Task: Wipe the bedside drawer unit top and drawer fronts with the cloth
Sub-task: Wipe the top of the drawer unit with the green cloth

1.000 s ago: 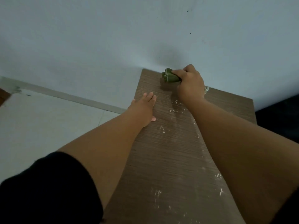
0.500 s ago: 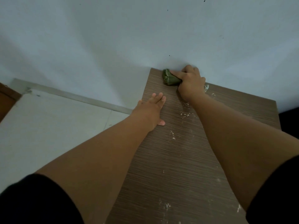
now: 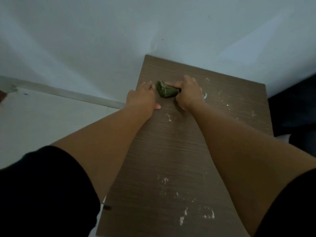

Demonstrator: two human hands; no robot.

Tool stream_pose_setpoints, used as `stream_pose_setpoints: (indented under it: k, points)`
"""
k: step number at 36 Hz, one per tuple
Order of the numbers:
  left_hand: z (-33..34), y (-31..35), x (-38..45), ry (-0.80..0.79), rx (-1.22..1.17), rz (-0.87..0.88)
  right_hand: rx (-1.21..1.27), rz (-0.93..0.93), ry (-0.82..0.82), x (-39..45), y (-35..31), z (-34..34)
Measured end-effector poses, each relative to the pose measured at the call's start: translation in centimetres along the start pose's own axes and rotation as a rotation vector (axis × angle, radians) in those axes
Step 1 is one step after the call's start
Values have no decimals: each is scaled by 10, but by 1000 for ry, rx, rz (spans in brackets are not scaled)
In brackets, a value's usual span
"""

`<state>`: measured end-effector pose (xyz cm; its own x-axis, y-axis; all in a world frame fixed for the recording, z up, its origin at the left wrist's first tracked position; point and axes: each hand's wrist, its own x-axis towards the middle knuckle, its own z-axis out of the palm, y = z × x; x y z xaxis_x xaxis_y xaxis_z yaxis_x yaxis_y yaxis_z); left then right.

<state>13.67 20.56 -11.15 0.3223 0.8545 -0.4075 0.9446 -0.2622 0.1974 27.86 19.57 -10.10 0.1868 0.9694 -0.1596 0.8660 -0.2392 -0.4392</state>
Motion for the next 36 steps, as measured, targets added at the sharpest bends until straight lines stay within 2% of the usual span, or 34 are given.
stream_pose_setpoints:
  k: [8,20,34,36]
  points:
    - [23,-15,-40,58,4,87,-9,-46,-17,-58,5,12]
    - [33,-14,-110,-69,42,71,-75,-78,-165,-180,3,30]
    - [48,3,-169,-159,92,38,22,-158,-158,-311,12,53]
    - [51,5,-176,-167,96,36,13,-159,-201,-323,14,50]
